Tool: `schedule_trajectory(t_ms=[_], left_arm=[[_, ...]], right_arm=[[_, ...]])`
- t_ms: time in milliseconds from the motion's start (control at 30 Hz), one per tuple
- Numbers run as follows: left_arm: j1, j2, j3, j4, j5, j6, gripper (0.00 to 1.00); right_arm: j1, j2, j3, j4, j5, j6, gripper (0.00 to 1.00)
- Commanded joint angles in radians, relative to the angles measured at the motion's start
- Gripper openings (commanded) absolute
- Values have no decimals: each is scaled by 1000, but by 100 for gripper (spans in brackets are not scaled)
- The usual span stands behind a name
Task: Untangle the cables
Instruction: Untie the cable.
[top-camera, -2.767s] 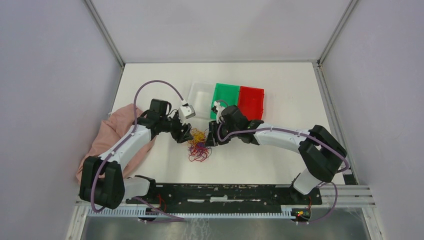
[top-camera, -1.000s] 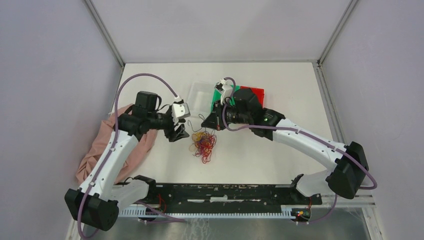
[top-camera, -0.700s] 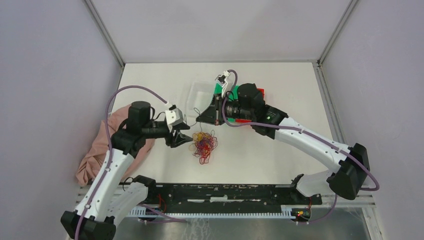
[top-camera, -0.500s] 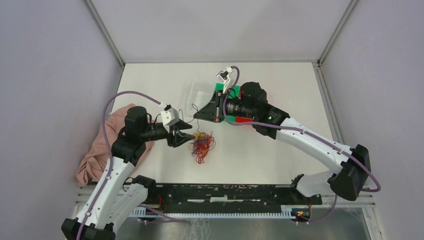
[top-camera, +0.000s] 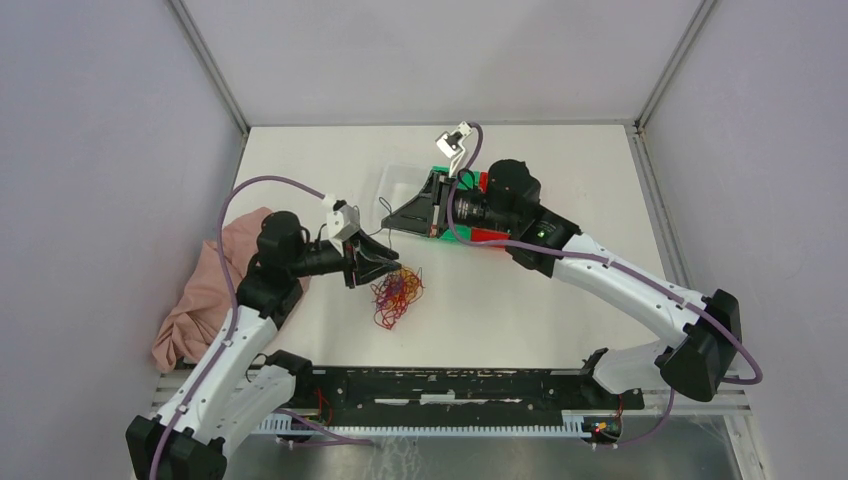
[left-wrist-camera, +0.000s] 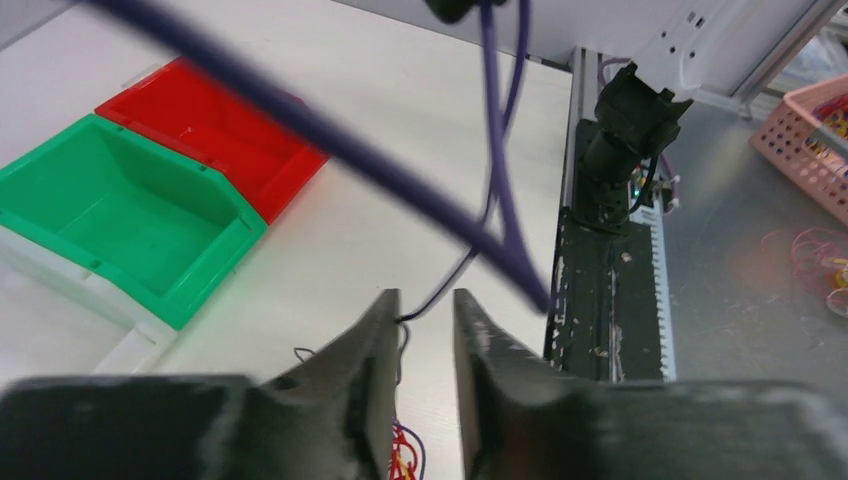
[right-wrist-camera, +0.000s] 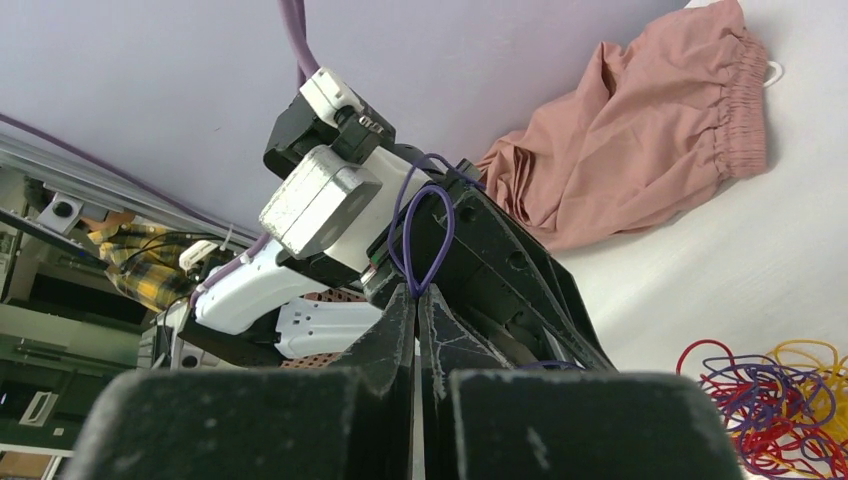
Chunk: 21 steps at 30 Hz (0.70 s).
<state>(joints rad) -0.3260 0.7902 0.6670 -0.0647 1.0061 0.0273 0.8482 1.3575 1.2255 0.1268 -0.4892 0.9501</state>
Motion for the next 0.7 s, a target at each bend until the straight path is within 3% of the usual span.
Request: schedule_trajectory(t_ms=[0, 133, 333, 433, 500, 567, 667], left_arm=[[-5, 22, 59, 94, 35, -61, 27], [-5, 51, 92, 72, 55, -65, 5], [-4, 38, 103, 101, 34, -126, 3], [-3, 40, 127, 109, 18, -192, 3], [-3, 41, 152, 83, 17, -192, 3], [-4, 33, 166, 66, 22, -188, 3], [-3, 12, 176, 53, 2, -184, 3]], right_arm=[[-1, -5, 57, 90, -18, 26, 0], [-2, -13, 67, 75, -18, 8, 0], [-1, -44, 39, 52, -20, -33, 3], [-3, -78, 19, -8, -35, -124, 24], [-3, -122, -8, -85, 9, -218, 49], [-3, -172, -53, -135, 55, -296, 64], [-3, -228, -100, -230, 112, -399, 76]])
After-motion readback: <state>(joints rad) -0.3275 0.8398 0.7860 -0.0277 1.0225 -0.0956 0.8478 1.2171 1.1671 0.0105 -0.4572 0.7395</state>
